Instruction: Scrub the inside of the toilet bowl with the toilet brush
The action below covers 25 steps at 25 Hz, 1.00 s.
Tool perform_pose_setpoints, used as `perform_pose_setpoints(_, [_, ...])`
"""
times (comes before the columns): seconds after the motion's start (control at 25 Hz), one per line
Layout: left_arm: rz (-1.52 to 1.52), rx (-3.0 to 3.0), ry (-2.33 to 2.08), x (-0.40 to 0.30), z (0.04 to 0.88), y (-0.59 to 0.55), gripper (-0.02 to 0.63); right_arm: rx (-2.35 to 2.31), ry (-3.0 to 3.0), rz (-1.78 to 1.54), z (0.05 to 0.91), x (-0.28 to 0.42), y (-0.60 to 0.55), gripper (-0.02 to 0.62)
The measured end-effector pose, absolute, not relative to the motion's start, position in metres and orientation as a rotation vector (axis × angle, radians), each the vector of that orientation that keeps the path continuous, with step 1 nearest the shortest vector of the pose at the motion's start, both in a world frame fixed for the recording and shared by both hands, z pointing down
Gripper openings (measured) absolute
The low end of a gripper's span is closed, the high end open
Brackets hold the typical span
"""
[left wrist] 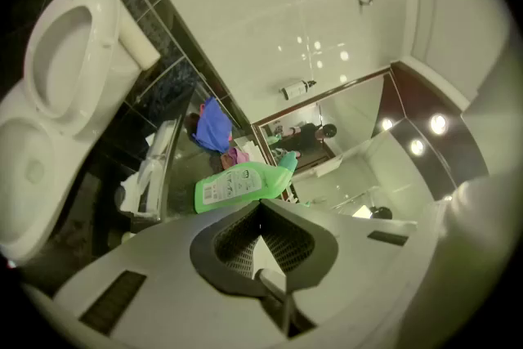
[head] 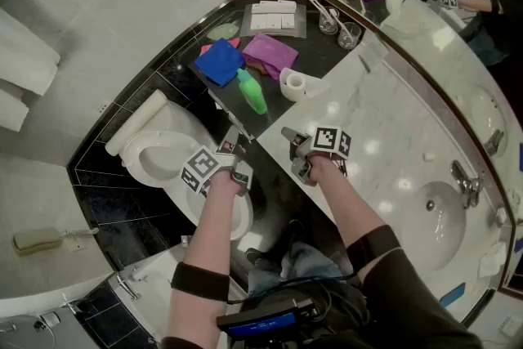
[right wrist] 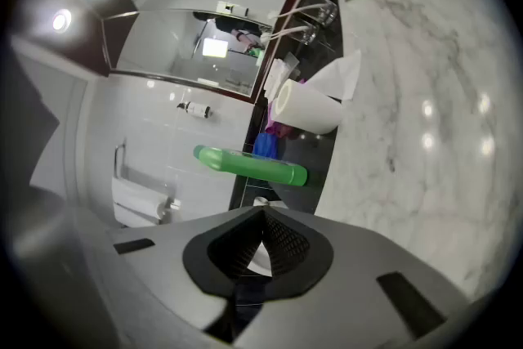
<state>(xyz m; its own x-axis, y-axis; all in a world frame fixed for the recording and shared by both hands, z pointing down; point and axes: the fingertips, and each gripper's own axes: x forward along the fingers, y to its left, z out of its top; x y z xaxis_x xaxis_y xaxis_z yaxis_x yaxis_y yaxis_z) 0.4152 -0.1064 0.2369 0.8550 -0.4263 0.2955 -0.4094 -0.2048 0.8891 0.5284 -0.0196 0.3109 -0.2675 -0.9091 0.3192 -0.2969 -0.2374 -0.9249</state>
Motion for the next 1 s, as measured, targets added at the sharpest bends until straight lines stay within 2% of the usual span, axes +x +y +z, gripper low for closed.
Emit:
perform_pose_setpoints(0.2, [0.098,1.991,-0.684,0.409,0.233,-0.105,0.000,-1.706,1.571,-1.438,0.307,0.546,-0.011,0.005])
perform_pose_setpoints(0.4, [0.370,2.345,-0.775,0.409,0.225,-0.097,0.000,-2.058,1.736,-1.274,0.302,0.564,-0.003,0.006])
perform_pose_setpoints(0.6, [0.507,2.587,-1.004,0.390,0.212,-0.102,0.000,-2.523,2.009,-0.908,0.287,0.577,0.004,0.008])
perform_pose_setpoints(0.68, [0.508,2.629,-1.015,0.386,0.210,-0.100,0.000,-2.545,2.105,-0.812,0.279,0.570,0.001,0.008])
perform_pose_setpoints(1.0, [0.522,2.695,-1.059,0.358,0.207,-0.078,0.000,-2.399,2.249,-0.778,0.267,0.530,-0.002,0.006])
